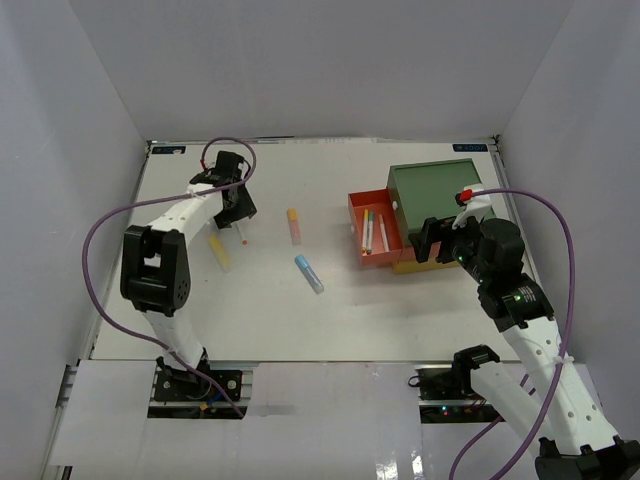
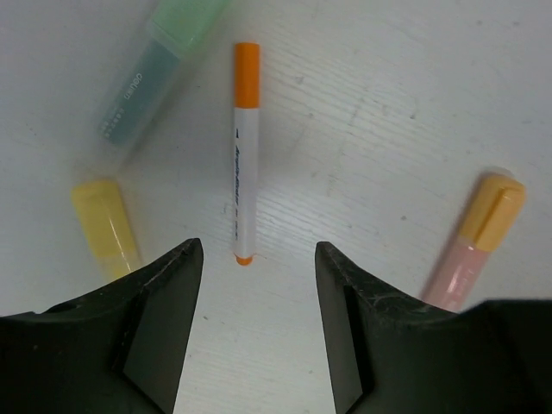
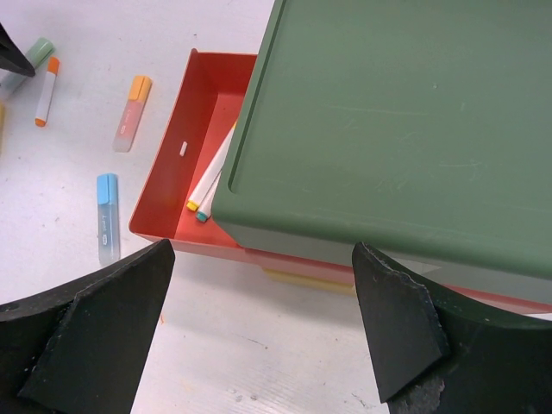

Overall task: Sort the stationery into containers
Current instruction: Pick up the pen from the center of the board.

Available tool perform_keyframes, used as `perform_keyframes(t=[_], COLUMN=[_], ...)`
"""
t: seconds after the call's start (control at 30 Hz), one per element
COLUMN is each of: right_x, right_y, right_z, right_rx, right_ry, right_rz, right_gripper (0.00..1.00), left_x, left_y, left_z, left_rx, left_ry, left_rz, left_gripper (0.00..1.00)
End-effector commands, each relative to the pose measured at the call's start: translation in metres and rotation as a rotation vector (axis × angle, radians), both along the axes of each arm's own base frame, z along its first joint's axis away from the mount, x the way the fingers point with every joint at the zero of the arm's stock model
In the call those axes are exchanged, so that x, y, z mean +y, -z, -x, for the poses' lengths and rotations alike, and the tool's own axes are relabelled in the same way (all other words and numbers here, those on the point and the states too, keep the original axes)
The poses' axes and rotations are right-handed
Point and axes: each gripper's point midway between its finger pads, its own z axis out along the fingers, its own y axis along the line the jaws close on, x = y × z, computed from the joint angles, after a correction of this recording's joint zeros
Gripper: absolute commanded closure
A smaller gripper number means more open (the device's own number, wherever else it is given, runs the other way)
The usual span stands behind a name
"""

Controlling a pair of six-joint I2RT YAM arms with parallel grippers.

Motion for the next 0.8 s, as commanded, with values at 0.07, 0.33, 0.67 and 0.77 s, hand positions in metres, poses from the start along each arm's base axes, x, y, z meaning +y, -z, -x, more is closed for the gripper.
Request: perform_keyframes(t=[0.07,0.33,0.67,0.77], right_x=[-0.001,-0.001,0.0,-0.001], right_y=[-0.012,-0.011,-0.011,-0.011], right_z=[-0.003,-0.003,-0.003,-0.003], right_rx=[-0.051,-0.052,-0.051,-0.051], right_ry=[0.01,0.012,0.008,0.009], right_rz=[-0.012,-0.012,-0.014,-0.014], right_gripper=[0.1,0.1,0.1,0.1], left_x=[0.017,0.017,0.013,0.01], left_y=[0.019,0.036,0.065,0.067], left_z=[-0.018,-0.034,-0.029,-0.027], left_rx=[0.036,0.058,0.126,0.133], left_ry=[-0.032,-0.038,-0.034,-0.028], left_rz=[-0.04,-0.038,-0.021,-0.008], left_gripper=[0.36,0.45,0.55,0.63])
